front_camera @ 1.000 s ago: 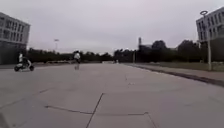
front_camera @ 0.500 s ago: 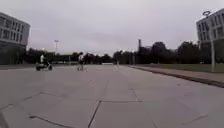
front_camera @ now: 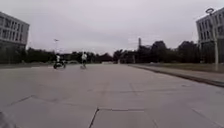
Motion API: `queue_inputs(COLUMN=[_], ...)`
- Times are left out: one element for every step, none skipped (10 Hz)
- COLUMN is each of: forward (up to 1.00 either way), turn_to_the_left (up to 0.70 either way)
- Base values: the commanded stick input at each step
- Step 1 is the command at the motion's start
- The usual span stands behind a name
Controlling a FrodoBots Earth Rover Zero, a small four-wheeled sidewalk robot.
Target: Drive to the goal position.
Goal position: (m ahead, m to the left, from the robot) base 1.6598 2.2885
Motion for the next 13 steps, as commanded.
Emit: queue_inputs(forward=[0.70, 0.70, 0.70, 0.70, 0.70, 0.70, 0.70, 0.70, 0.70, 0.70, 0.70, 0.70, 0.70], turn_to_the_left=[0.00, 0.00, 0.00, 0.00, 0.00, 0.00, 0.00, 0.00, 0.00, 0.00, 0.00, 0.00, 0.00])
